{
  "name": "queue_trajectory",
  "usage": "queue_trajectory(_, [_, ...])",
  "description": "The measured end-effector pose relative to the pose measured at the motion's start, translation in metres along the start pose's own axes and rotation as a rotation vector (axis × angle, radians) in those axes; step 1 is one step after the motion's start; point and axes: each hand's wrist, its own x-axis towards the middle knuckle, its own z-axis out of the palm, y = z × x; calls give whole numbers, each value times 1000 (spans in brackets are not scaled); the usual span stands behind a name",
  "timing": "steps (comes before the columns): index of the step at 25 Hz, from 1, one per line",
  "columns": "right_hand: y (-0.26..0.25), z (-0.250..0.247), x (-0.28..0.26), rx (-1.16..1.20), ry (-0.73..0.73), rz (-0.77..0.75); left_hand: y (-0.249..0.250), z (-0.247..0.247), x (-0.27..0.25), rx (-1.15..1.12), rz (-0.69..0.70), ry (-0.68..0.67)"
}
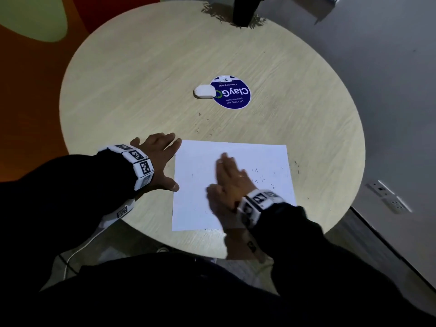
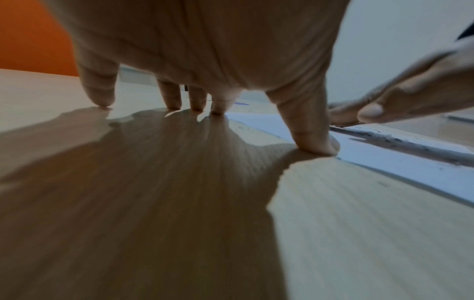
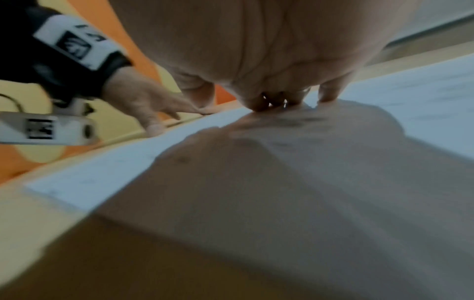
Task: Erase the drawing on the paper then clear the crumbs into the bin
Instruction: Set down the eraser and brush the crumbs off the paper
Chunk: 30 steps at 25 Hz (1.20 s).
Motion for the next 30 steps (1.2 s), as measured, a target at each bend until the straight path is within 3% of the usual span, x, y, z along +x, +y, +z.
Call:
queue_trajectory(3, [70, -12, -26, -104, -11, 232, 0, -2, 0, -6, 8, -18])
queue_trajectory(6, [83, -22, -29, -201, 28, 293, 2, -2, 0, 3, 1, -15])
queue_trajectory(11, [-32, 13, -15, 12, 1, -95, 3, -6, 2, 28, -2, -24])
queue_trajectory(13, [-29, 18, -18, -4, 8, -90, 4, -7, 0, 51, -5, -28])
queue_trajectory(15, [18, 20, -18, -68, 45, 10, 4, -8, -1, 76, -6, -31])
queue_trajectory(17, [71, 16, -25, -259, 161, 271, 5, -9, 0, 98, -8, -33])
queue_trajectory(18, [88, 7, -33, -288, 115, 377, 6, -10, 0, 104, -11, -38])
queue_trajectory(19, [101, 1, -34, -313, 69, 379, 6, -12, -1, 108, -15, -46])
queue_trajectory(21, [100, 3, -26, -282, 31, 238, 8, -14, -1, 116, -24, -67])
queue_trajectory(26, [-11, 23, -16, 31, 36, -95, 14, -21, -4, 145, -45, -94])
queue_trajectory(28, [4, 31, -17, 14, 55, -65, 14, -22, -5, 147, -45, -96])
queue_trajectory(30, [45, 31, -18, -90, 164, 40, 14, -23, -6, 146, -46, -94])
